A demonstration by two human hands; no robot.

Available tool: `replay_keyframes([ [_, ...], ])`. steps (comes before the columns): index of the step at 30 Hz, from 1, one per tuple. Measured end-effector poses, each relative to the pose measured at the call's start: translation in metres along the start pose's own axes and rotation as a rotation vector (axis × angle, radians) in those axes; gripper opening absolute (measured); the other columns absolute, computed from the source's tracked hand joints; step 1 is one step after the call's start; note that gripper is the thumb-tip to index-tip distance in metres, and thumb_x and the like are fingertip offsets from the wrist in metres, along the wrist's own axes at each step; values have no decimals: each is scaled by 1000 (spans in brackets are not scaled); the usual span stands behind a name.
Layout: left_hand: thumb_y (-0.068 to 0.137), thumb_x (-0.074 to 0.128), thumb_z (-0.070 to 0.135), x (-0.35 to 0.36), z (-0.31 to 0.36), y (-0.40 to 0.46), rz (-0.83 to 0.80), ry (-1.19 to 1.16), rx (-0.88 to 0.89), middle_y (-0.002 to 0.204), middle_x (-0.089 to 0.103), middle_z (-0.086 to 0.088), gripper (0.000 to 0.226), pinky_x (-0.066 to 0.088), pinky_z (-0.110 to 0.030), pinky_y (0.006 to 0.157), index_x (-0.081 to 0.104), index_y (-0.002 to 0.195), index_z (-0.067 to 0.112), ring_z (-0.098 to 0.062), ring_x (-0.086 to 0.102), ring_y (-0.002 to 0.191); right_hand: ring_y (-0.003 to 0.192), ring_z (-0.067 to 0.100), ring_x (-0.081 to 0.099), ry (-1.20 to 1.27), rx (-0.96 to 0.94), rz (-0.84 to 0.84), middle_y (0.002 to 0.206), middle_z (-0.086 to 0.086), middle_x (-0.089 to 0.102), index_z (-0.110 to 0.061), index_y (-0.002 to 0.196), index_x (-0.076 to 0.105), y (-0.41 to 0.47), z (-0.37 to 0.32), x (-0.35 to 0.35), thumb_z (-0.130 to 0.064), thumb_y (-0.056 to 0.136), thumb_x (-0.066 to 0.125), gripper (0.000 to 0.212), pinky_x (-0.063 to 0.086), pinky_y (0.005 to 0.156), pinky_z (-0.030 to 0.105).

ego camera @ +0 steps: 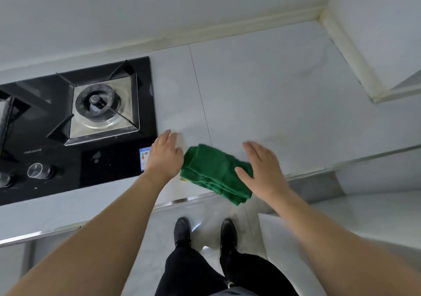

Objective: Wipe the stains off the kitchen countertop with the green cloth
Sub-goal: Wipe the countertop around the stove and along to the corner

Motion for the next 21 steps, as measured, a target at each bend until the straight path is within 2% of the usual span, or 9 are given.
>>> replay_keyframes([
  [3,98,42,19,19,40,5,-103,61,128,163,18,-6,60,11,-37,123,24,155,15,-24,14,150,131,23,37,-64,119,-92,139,-1,42,-22,138,43,-12,14,-1,-54,89,50,59,28,108,37],
  [6,92,45,19,35,57,4,-222,198,188,159,27,-5,66,18,-39,121,25,155,21,-27,24,145,115,25,45,-56,216,-134,121,1,49,-20,120,53,-6,8,-1,-49,88,55,44,37,96,37],
  [9,91,47,22,34,61,-2,-198,419,199,141,42,-8,49,30,-37,110,44,140,18,-29,39,128,100,26,52,46,292,-225,103,1,52,-17,103,53,3,-2,-2,-32,86,58,23,43,85,37],
  [11,89,49,20,23,59,-6,-179,436,197,126,48,-7,36,38,-36,101,54,124,15,-28,45,117,86,24,56,225,347,-307,88,-1,53,-16,93,49,5,-5,-4,-20,83,56,12,45,74,35],
  [14,85,52,15,6,41,-19,-278,181,96,107,58,-6,22,50,-40,85,56,106,17,-29,55,99,77,20,54,406,380,-369,87,1,53,-17,98,48,9,-12,-11,-11,82,54,18,44,62,31],
  [16,86,53,13,-11,23,-33,-272,21,10,92,60,-4,15,51,-36,72,55,100,18,-28,58,87,83,21,57,437,347,-344,96,2,56,-20,105,48,18,-27,-20,-12,82,56,26,46,64,30],
  [18,88,55,13,-27,7,-46,-228,-119,-74,86,60,-2,11,47,-30,61,56,98,17,-26,60,79,90,21,59,450,293,-288,100,-1,60,-19,107,55,30,-45,-31,-14,81,59,27,47,71,30],
  [21,87,61,13,-55,-33,-68,-105,-350,-219,89,65,-7,9,47,-29,61,61,96,14,-24,62,80,81,19,63,561,216,-240,89,-2,65,-18,94,63,45,-92,-42,-18,80,64,14,52,67,31],
])
Point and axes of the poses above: each hand's wrist, its own y-axis towards the middle knuckle, its own x-axis out of the palm, z = x × y, the point moved 4 cm from there along y, towards the middle knuckle
